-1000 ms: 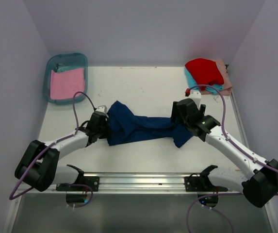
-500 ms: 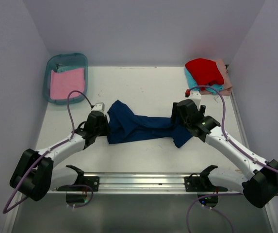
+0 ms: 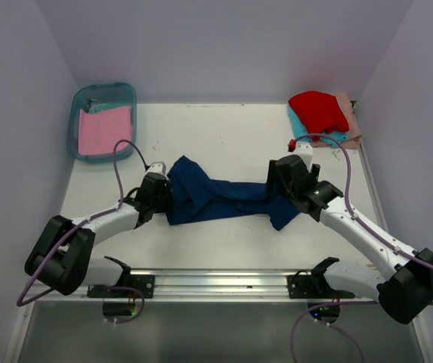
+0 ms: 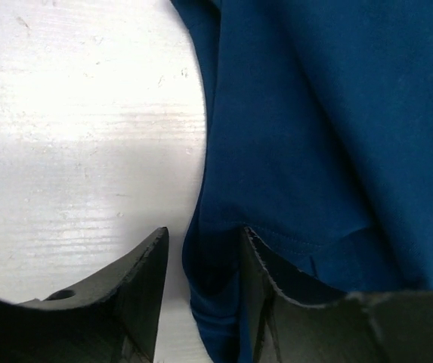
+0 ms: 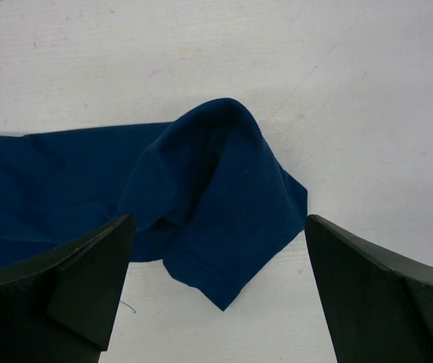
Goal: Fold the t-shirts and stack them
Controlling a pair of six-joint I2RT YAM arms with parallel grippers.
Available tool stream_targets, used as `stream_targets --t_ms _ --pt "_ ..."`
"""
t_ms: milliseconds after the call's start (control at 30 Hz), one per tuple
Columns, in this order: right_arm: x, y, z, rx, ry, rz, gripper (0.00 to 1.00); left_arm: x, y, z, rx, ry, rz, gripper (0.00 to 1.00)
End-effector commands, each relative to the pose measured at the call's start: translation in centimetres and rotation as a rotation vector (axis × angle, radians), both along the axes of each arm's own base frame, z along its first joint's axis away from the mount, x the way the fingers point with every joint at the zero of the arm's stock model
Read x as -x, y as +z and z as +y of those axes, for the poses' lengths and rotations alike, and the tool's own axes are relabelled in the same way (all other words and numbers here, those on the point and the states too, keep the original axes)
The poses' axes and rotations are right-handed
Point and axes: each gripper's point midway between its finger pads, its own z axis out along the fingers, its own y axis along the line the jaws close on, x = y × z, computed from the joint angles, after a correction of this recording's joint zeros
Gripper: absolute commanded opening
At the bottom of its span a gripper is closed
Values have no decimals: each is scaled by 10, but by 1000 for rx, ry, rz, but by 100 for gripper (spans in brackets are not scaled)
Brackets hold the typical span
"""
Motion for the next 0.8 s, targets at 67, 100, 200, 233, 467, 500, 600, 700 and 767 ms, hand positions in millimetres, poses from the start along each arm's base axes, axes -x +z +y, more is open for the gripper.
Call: stream_targets --t_ms 67,100,200,233,467,500,600,700,767 --pt "-1 8 -2 -15 -3 -32 99 -22 18 -12 52 -24 -120 40" --pt "0 8 -2 -15 -2 -31 99 -25 22 -14 62 -29 -143 36" --pt "0 6 -2 -16 -1 -30 98 -25 24 -14 67 -34 -162 27" --pt "-1 6 -2 -15 -1 -28 98 -24 25 -14 68 -35 -167 24" --pt "-1 5 -2 -12 -3 -28 97 -24 36 -13 72 -32 -185 0" --pt "0 5 -3 -12 -7 -29 97 -23 37 -13 74 -35 -181 0" --pt "0 1 -8 8 -35 -27 97 -23 50 -15 93 -41 -195 0" --pt "1 -6 -13 25 -68 -15 99 -22 77 -21 128 -52 -207 0" --pt "3 -15 -20 53 -98 1 99 -22 113 -26 176 -65 -259 0"
